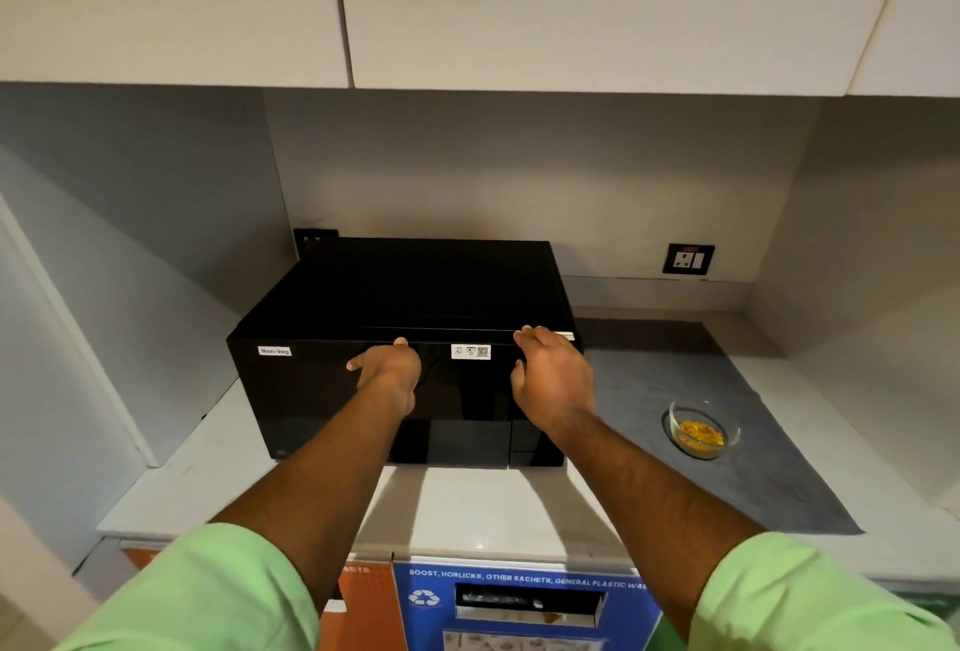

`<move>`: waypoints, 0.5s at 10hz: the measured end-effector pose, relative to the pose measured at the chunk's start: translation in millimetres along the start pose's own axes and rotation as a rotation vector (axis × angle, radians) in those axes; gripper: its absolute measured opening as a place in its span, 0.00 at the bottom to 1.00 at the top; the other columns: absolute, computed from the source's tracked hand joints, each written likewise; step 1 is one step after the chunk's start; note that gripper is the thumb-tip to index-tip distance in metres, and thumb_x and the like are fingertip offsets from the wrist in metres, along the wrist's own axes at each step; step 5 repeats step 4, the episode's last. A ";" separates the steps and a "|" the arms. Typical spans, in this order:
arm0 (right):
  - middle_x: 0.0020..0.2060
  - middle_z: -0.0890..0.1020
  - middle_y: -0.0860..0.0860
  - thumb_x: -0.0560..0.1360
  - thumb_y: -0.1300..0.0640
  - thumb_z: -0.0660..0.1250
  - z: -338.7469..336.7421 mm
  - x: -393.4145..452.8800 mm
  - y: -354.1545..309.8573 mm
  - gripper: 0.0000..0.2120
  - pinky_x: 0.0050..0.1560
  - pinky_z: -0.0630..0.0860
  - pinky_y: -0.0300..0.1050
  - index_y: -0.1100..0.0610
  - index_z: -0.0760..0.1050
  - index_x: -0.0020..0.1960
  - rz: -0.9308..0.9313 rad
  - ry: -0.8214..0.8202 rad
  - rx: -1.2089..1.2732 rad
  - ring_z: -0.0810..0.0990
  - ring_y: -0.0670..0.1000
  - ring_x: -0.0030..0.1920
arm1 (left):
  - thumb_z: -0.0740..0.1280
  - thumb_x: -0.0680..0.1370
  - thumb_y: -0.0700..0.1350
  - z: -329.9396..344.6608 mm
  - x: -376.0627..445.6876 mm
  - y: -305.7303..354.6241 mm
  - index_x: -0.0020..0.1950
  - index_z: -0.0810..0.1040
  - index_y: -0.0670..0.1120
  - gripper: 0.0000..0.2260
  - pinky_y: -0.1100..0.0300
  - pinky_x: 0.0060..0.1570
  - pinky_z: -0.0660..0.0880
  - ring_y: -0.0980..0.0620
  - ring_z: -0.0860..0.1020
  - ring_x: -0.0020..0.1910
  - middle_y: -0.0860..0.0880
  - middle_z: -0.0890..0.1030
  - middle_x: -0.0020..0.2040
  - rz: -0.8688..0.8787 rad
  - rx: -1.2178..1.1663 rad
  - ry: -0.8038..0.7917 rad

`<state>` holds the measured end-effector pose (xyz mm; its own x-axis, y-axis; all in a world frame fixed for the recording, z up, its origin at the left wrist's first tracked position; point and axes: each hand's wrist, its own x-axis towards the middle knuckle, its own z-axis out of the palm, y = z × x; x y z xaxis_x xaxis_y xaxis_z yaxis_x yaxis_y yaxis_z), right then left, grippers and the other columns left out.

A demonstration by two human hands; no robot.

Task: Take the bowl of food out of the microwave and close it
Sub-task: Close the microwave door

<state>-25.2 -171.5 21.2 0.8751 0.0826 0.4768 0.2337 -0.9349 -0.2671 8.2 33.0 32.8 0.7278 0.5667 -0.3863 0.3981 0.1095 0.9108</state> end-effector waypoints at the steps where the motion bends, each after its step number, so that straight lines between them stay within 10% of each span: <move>1: 0.79 0.66 0.50 0.76 0.58 0.65 -14.7 -7.5 3.8 0.32 0.75 0.64 0.46 0.54 0.62 0.79 -0.079 -0.155 -0.027 0.61 0.50 0.79 | 0.60 0.82 0.52 -21.8 -29.8 -20.7 0.75 0.63 0.37 0.27 0.47 0.63 0.73 0.34 0.73 0.66 0.32 0.71 0.70 0.165 0.285 -0.008; 5: 0.83 0.51 0.53 0.82 0.45 0.58 -43.1 -15.9 -2.7 0.36 0.80 0.49 0.57 0.56 0.47 0.83 -0.118 -0.391 -0.207 0.49 0.55 0.82 | 0.63 0.80 0.50 -53.8 -71.4 -32.0 0.78 0.59 0.41 0.29 0.47 0.76 0.61 0.41 0.57 0.80 0.42 0.61 0.80 0.830 0.746 -0.055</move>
